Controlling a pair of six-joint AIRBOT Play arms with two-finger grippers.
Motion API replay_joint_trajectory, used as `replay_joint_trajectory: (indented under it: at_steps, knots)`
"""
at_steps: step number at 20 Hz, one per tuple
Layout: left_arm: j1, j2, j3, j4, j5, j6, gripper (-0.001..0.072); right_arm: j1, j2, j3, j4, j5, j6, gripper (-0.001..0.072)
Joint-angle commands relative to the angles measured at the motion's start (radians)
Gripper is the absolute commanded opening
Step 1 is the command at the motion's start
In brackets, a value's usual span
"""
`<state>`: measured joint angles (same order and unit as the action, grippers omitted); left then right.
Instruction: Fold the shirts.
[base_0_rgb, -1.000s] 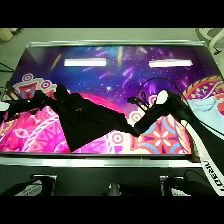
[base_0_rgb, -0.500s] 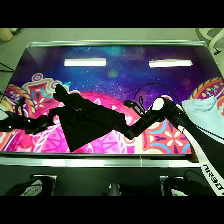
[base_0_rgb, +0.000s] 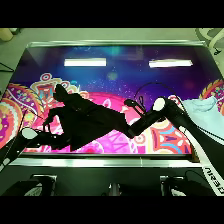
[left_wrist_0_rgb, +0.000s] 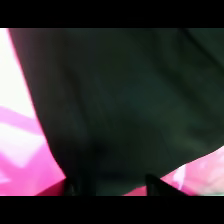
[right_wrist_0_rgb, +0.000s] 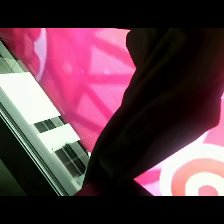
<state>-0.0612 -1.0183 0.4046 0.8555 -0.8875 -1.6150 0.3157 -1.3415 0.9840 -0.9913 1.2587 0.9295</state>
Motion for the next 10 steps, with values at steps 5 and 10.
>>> replay_joint_trajectory:
  at_steps: [5,10]
  knots:
    - [-0.064,0.007,-0.005,-0.019,0.095,-0.007,0.0022,0.0,0.22,0.002,-0.058,-0.161,-0.011,0.0021]
    - [-0.063,0.234,0.363,-0.018,0.056,0.286,0.0019,-0.002,0.423,0.216,-0.332,-0.235,0.003,0.0021]
